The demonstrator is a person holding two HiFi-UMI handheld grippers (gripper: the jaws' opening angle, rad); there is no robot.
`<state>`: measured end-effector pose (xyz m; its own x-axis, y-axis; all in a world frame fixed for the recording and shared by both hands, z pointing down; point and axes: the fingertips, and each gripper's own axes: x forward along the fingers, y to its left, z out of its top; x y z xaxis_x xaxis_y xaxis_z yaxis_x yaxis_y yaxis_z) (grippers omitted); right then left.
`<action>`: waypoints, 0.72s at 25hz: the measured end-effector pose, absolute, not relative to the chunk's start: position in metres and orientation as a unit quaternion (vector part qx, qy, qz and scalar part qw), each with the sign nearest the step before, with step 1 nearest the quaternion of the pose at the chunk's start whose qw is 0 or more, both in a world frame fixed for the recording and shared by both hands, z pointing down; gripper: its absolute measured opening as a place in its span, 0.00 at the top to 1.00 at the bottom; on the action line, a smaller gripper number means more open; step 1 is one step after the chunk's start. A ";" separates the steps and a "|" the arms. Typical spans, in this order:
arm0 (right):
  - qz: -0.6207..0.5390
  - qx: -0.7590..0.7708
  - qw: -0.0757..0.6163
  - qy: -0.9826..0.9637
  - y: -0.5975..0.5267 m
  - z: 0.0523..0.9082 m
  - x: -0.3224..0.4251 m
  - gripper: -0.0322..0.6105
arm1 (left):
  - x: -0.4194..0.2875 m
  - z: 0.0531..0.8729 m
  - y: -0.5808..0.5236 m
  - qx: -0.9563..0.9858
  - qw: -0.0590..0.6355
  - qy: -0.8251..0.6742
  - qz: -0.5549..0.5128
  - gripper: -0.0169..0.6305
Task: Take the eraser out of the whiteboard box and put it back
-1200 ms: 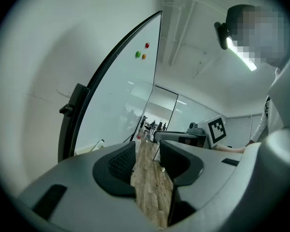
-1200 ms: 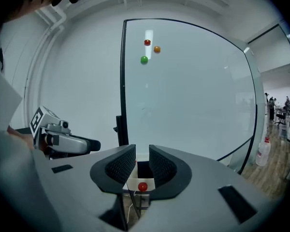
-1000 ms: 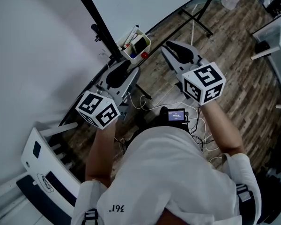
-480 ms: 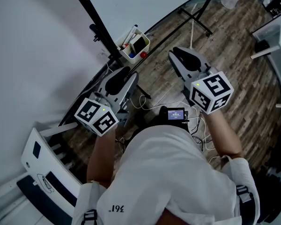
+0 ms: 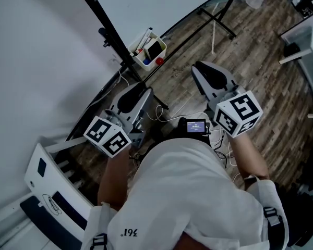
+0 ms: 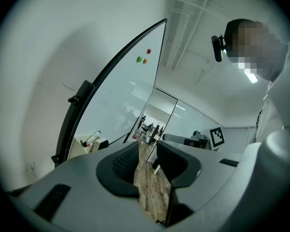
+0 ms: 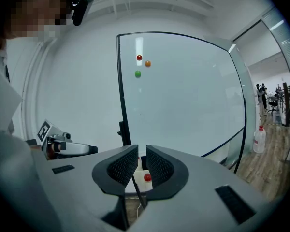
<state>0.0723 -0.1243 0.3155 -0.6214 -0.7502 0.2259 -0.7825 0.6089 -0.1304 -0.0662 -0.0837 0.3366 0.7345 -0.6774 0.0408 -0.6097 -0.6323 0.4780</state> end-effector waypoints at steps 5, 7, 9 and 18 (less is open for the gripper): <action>0.124 0.428 0.073 -0.892 -0.115 0.323 0.071 0.85 | -0.070 0.343 -0.078 0.897 0.246 -0.360 -0.072 0.80; 0.129 0.432 0.072 -0.889 -0.113 0.328 0.074 0.85 | -0.071 0.346 -0.075 0.896 0.250 -0.360 -0.071 0.81; 0.135 0.437 0.072 -0.886 -0.110 0.332 0.077 0.86 | -0.070 0.350 -0.071 0.895 0.255 -0.359 -0.069 0.82; 0.155 0.444 0.085 -0.878 -0.097 0.351 0.085 0.87 | -0.063 0.369 -0.053 0.893 0.279 -0.349 -0.057 0.83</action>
